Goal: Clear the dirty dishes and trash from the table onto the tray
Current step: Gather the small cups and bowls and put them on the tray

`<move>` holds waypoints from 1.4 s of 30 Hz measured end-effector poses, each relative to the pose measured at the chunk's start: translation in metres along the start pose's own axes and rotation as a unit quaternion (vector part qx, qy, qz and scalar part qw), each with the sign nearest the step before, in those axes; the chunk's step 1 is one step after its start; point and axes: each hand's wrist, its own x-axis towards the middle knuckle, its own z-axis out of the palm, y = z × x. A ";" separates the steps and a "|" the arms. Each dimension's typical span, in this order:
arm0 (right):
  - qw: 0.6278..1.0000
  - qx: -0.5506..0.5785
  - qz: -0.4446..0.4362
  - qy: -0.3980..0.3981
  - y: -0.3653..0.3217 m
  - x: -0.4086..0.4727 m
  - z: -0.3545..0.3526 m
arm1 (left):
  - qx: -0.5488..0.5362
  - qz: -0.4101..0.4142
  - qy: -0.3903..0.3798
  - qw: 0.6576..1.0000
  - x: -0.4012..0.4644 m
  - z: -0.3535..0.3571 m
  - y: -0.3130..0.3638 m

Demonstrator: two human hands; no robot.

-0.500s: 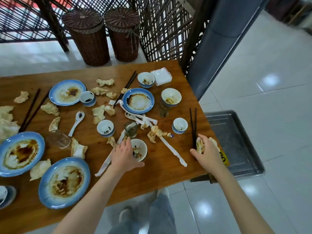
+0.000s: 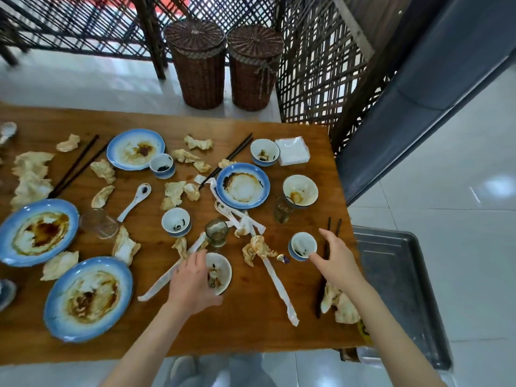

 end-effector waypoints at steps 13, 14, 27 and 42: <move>0.999 -0.019 -0.027 -0.014 -0.015 0.079 0.001 | -0.111 -0.043 0.138 0.983 0.002 -0.064 0.022; 1.000 -0.008 -0.013 -0.008 -0.015 0.085 0.000 | -0.113 -0.039 0.145 0.982 0.009 -0.071 0.026; 0.994 0.058 0.097 -0.004 0.009 0.131 -0.023 | -0.081 0.107 0.089 0.987 0.155 -0.115 0.121; 0.983 0.086 0.163 -0.004 0.040 0.168 -0.017 | -0.007 0.219 -0.032 0.975 0.252 -0.068 0.217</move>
